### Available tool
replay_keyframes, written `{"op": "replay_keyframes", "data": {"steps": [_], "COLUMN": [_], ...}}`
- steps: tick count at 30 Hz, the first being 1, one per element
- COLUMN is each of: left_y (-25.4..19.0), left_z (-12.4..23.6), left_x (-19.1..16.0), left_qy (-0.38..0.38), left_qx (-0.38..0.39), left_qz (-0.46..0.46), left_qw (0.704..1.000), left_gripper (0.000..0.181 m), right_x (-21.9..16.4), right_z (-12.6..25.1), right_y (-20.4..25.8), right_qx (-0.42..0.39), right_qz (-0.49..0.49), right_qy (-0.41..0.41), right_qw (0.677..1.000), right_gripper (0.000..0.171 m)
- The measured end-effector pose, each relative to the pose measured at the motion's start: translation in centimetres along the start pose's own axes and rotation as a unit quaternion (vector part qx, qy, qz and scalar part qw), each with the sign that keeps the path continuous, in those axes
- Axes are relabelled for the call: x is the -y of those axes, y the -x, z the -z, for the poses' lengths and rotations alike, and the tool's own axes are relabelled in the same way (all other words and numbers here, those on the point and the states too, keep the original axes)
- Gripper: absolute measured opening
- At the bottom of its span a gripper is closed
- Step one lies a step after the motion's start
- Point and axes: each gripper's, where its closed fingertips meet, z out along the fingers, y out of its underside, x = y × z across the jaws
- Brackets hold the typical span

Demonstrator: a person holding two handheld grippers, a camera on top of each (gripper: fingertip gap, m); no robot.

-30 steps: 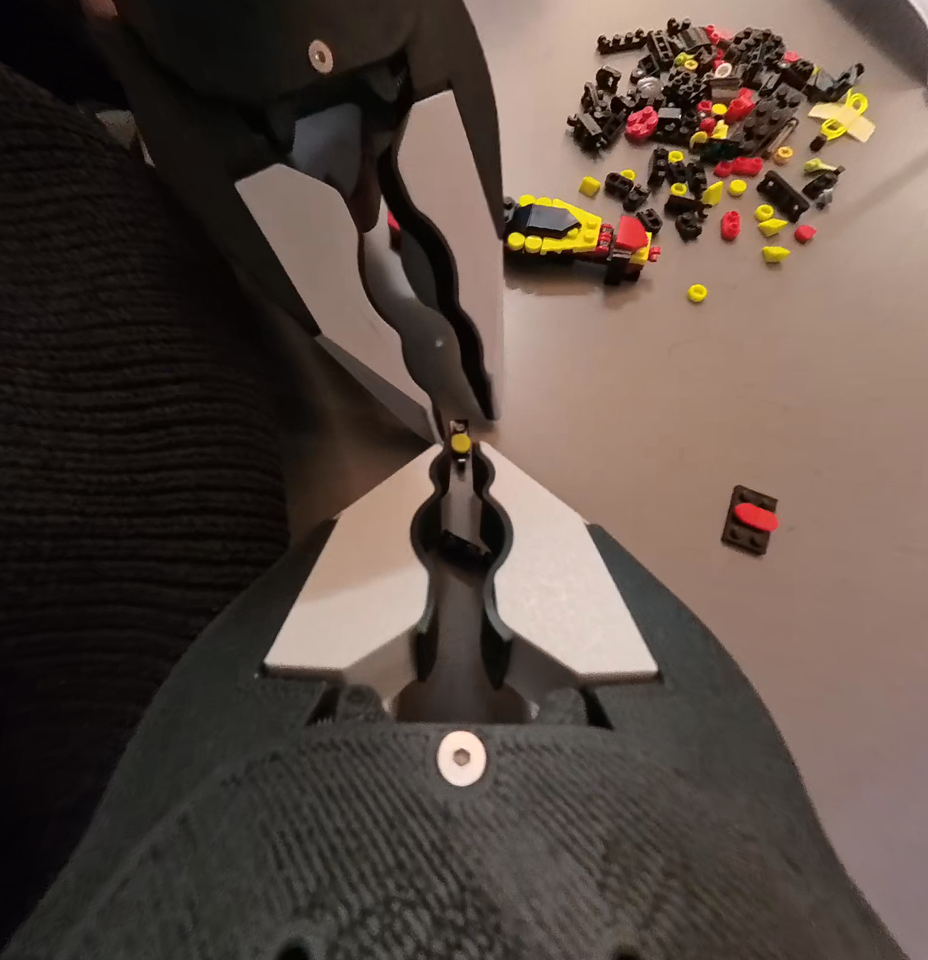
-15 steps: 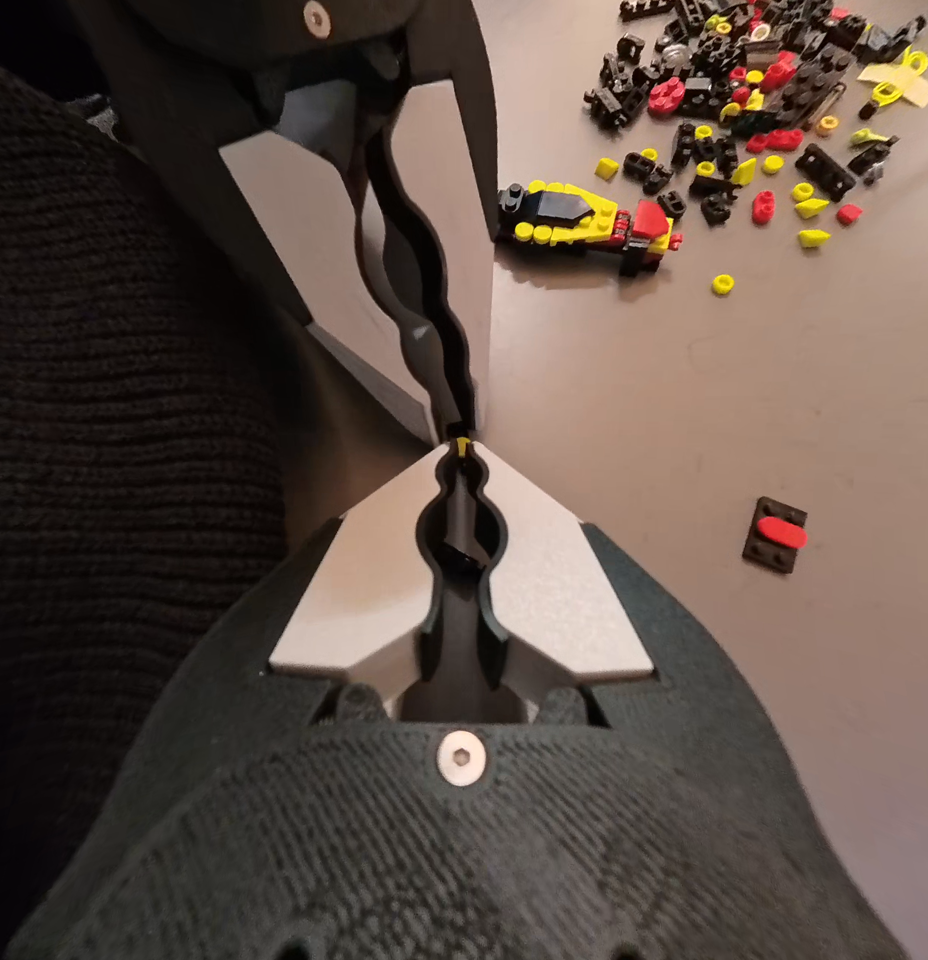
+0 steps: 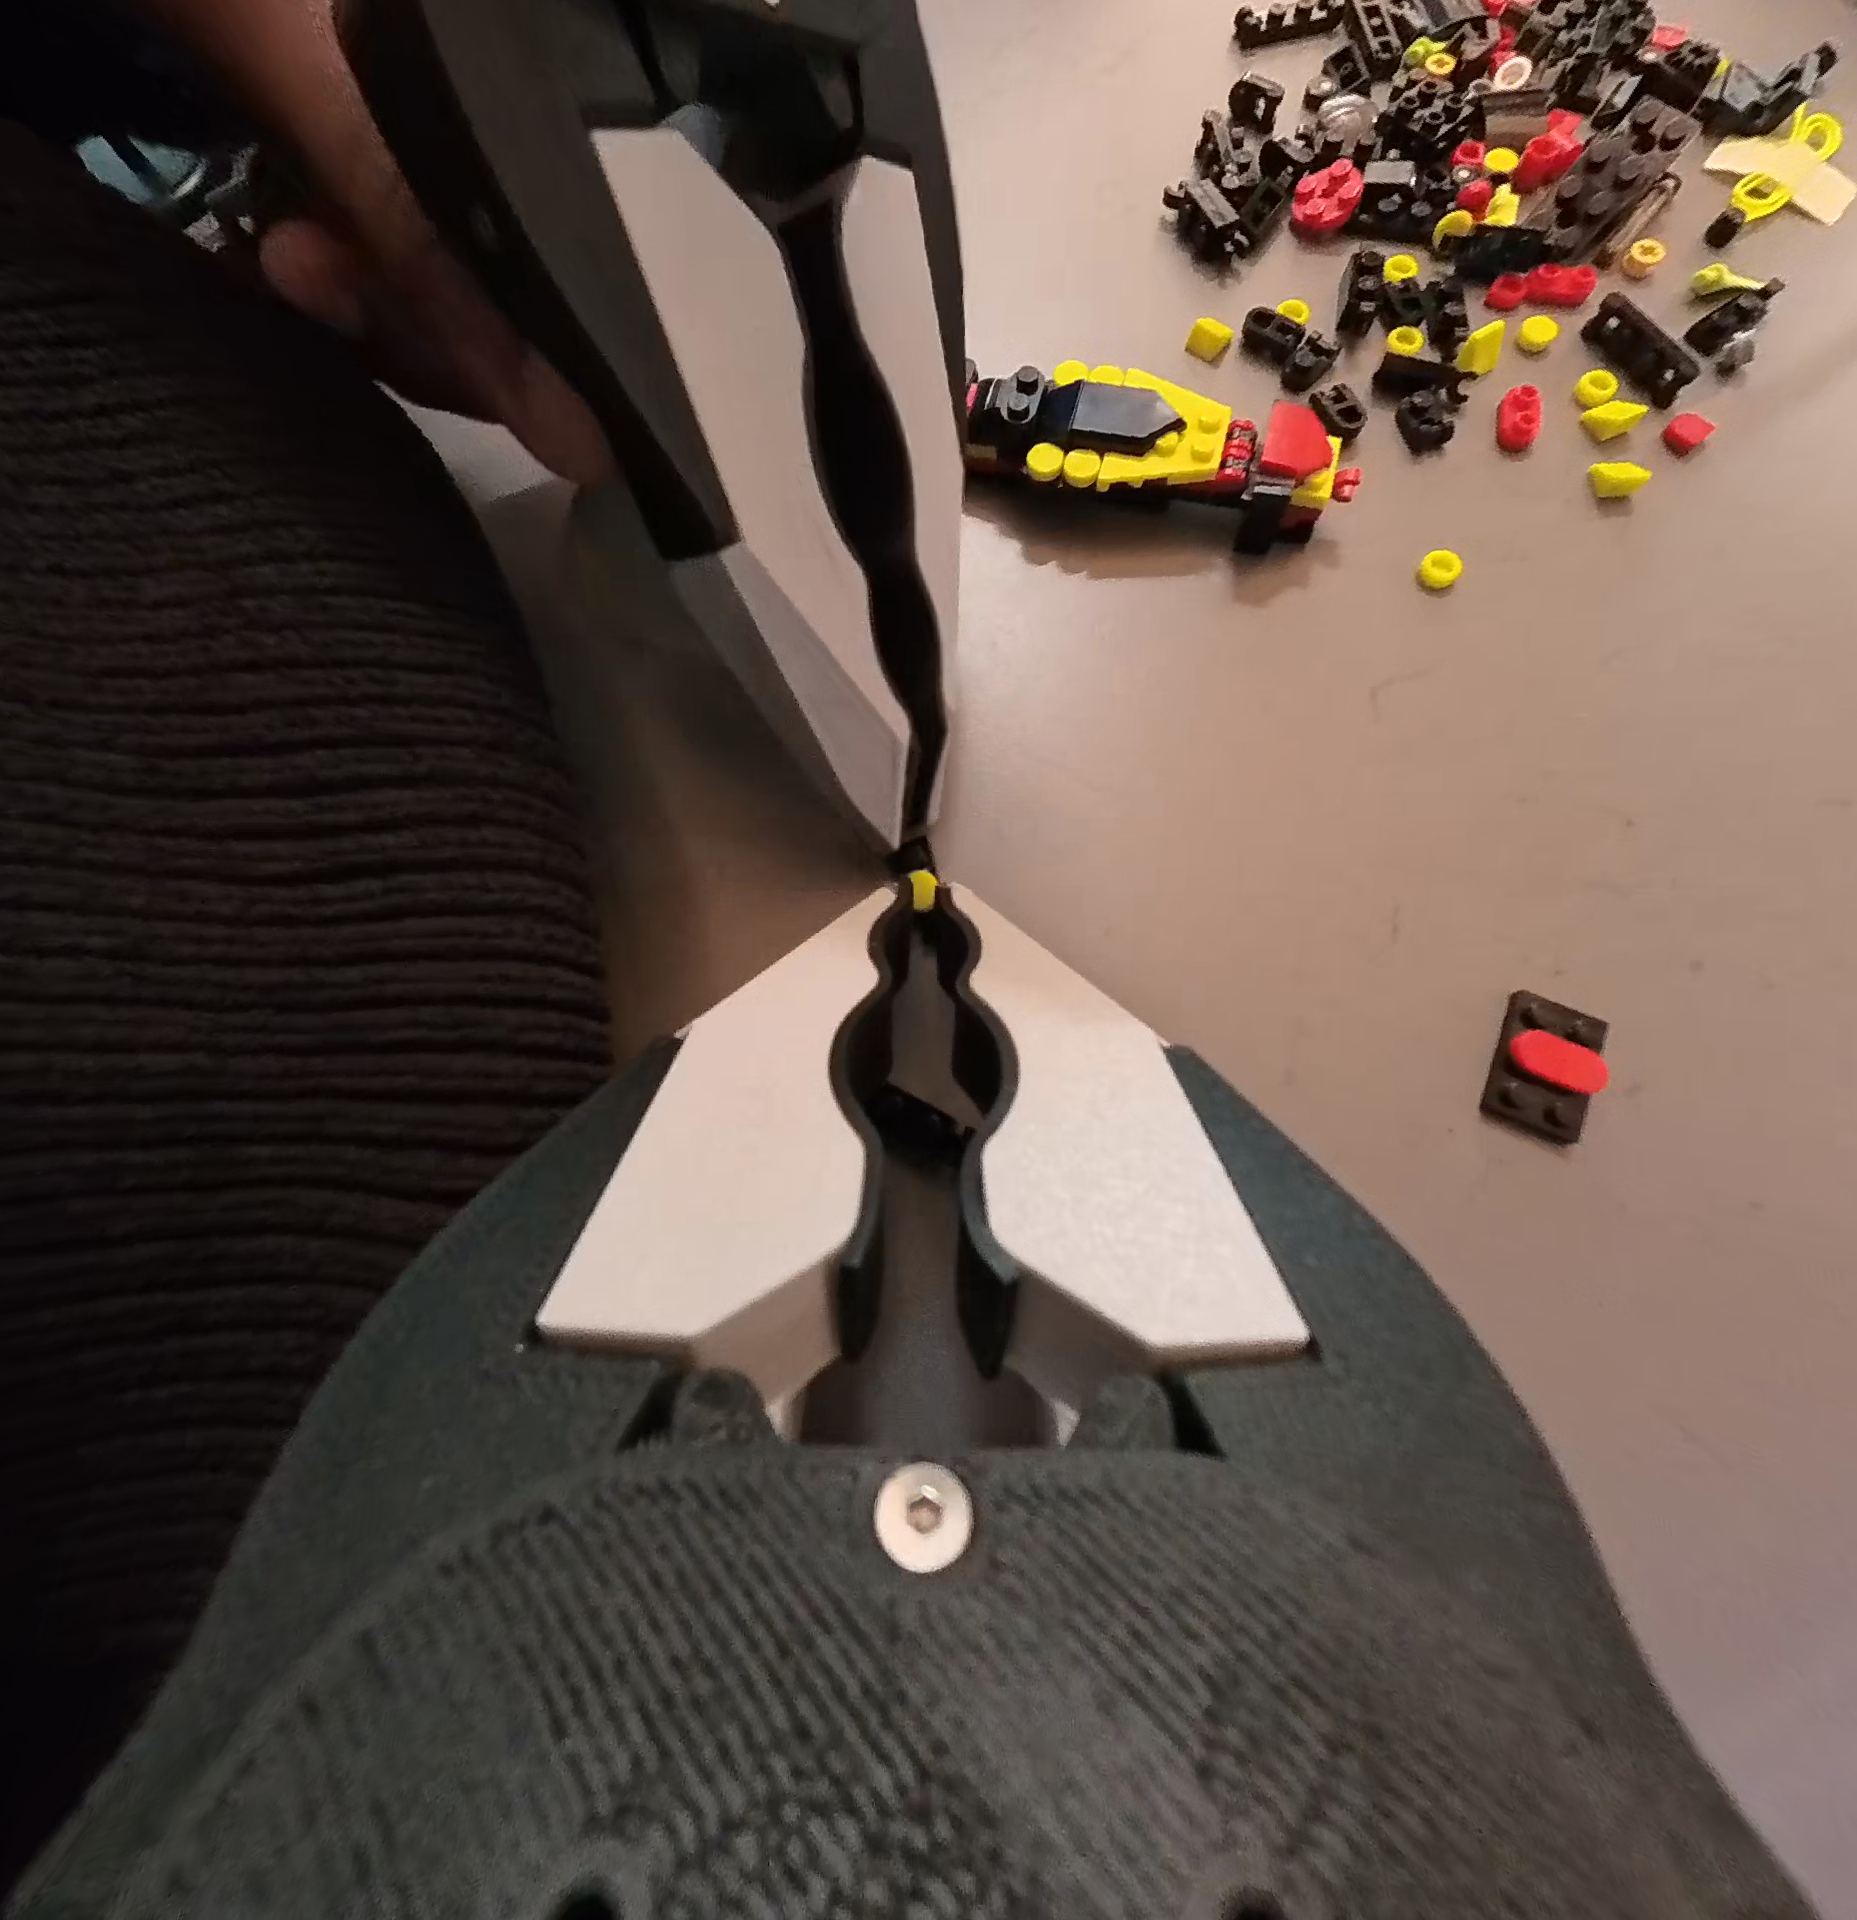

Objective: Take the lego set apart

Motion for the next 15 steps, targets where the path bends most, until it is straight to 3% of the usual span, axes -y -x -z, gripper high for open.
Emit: {"op": "replay_keyframes", "data": {"steps": [15], "left_y": [0.07], "left_z": [-0.25], "left_x": [0.33], "left_qy": [-0.014], "left_qx": [0.014], "left_qz": [-0.004], "left_qw": [1.0], "left_gripper": [0.007], "right_x": [0.01], "right_z": [-0.14], "right_y": [-0.03], "right_qx": [-0.004], "right_qz": [-0.001], "right_qy": [0.0], "right_qw": [1.0], "right_gripper": [0.005]}}
